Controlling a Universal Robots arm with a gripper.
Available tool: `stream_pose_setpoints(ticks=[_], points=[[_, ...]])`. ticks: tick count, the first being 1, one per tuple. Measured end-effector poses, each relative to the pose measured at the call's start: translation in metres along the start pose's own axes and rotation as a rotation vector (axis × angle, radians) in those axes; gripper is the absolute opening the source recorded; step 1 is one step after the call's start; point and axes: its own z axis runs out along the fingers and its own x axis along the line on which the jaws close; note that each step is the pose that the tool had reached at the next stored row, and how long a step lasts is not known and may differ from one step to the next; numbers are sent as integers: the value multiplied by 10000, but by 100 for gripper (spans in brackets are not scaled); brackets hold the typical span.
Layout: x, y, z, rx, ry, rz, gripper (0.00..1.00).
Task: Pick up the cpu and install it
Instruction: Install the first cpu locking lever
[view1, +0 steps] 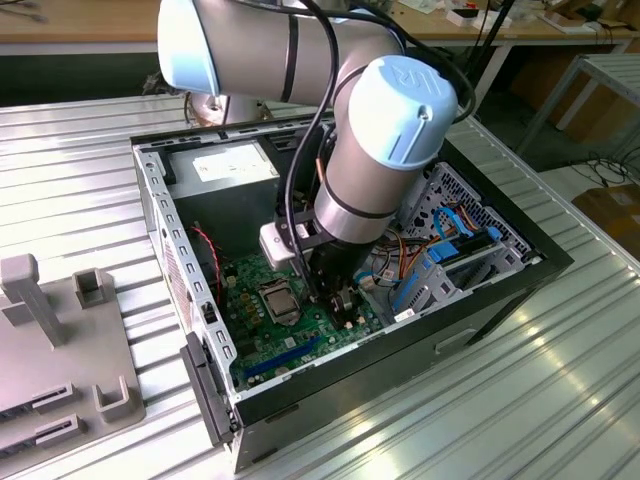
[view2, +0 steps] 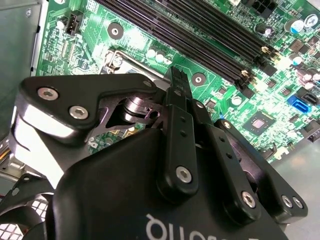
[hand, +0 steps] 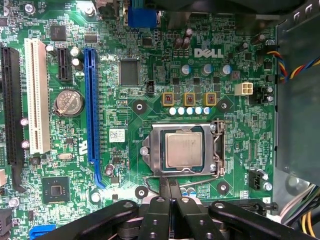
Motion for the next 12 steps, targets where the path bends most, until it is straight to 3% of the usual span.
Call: stream_pose_setpoints(ticks=[12], points=[[44, -13, 45, -6, 0, -1, 11]])
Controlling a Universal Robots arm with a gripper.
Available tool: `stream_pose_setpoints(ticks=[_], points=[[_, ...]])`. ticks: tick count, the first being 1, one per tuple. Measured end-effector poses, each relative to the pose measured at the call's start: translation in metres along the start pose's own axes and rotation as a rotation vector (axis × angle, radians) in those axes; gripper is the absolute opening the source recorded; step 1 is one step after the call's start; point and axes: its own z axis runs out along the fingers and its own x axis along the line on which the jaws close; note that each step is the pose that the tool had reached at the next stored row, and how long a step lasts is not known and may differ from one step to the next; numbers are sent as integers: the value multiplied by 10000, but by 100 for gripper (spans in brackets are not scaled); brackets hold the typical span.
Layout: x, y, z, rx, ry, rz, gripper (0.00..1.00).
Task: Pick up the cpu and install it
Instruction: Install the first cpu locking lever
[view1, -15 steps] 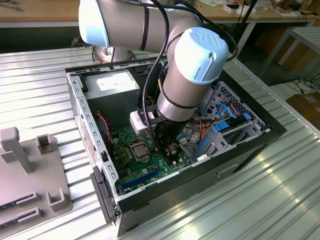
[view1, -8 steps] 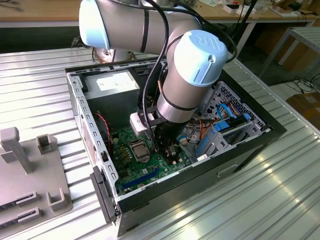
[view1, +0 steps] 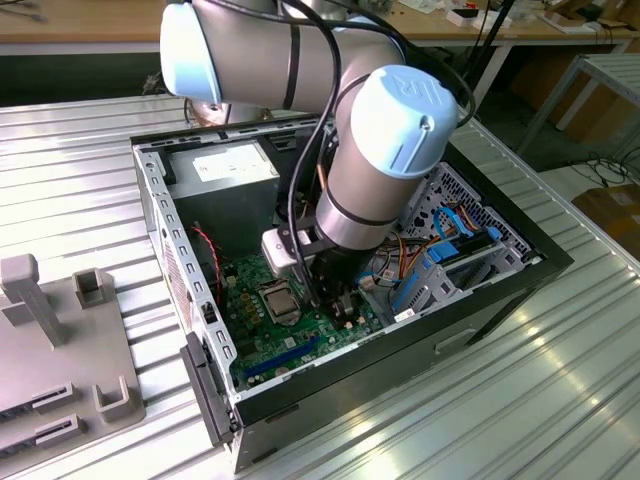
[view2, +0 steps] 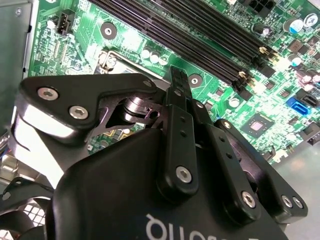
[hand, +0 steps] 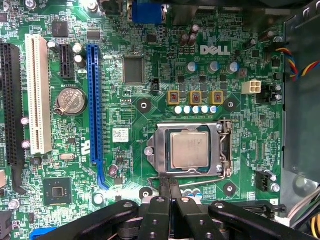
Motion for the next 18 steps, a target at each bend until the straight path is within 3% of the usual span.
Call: stream_pose_setpoints(ticks=[18], points=[[18, -52, 54, -10, -26, -1, 11]])
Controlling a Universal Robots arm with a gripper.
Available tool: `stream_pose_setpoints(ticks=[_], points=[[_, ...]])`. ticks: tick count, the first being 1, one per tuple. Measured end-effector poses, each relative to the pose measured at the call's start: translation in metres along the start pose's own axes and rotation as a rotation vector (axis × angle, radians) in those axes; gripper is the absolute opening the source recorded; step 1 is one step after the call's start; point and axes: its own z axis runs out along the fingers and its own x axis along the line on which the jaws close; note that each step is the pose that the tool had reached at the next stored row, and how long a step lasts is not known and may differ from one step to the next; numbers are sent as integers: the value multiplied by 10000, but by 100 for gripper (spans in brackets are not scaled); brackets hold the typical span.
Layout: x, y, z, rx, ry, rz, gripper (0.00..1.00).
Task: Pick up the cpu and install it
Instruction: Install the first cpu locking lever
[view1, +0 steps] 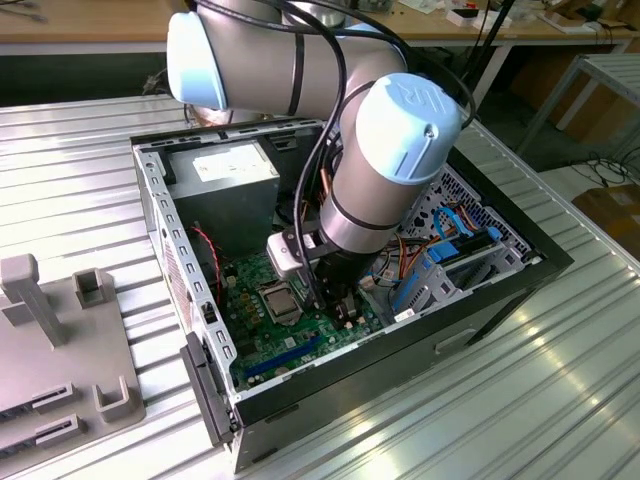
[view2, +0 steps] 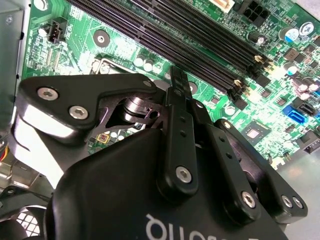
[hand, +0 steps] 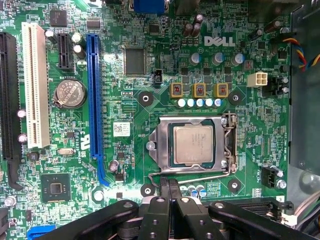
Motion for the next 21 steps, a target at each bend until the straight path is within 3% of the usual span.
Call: stream_pose_setpoints(ticks=[8, 18, 21], points=[[20, 2, -5, -1, -165, -2, 11], [57, -7, -12, -24, -199, -1, 11], [76, -12, 3, -29, -255, 0, 11]])
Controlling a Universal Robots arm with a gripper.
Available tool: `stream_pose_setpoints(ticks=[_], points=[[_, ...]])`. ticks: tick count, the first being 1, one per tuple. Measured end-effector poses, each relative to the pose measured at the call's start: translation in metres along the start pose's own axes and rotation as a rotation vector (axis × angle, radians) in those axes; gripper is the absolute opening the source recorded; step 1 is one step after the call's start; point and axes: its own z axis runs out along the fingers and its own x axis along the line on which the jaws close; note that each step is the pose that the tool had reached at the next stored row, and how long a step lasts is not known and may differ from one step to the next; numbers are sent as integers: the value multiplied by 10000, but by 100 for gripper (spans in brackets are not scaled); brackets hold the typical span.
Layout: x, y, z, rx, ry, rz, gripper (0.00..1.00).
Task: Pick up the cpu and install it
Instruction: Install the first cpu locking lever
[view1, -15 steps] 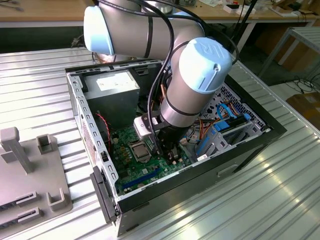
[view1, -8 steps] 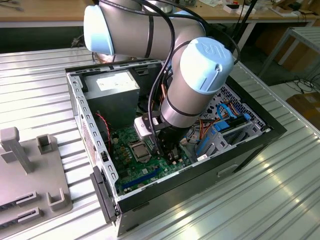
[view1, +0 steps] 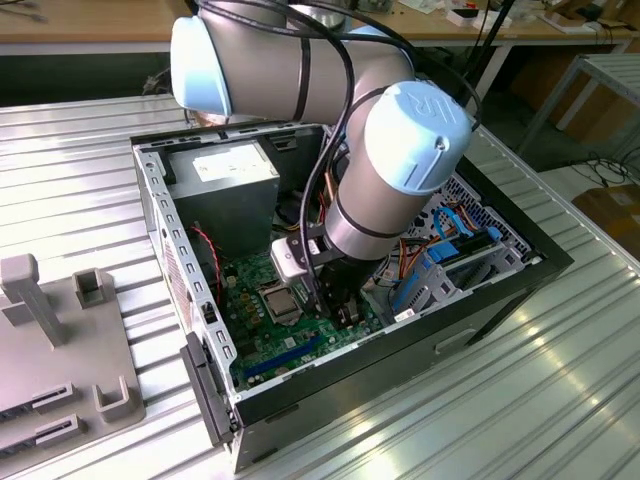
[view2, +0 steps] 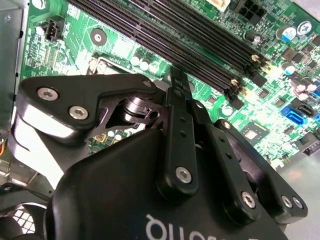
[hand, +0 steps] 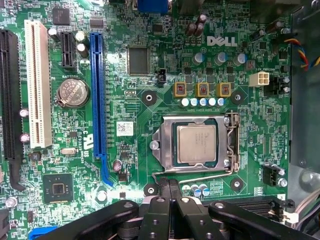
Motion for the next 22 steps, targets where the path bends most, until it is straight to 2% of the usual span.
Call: stream_pose_setpoints(ticks=[1, 4, 15, 22], points=[[9, 4, -1, 1, -38, -2, 11], [17, 9, -14, 1, -58, -4, 11], [-5, 19, -131, -2, -63, -9, 11], [-63, 104, -150, -1, -65, -11, 11]])
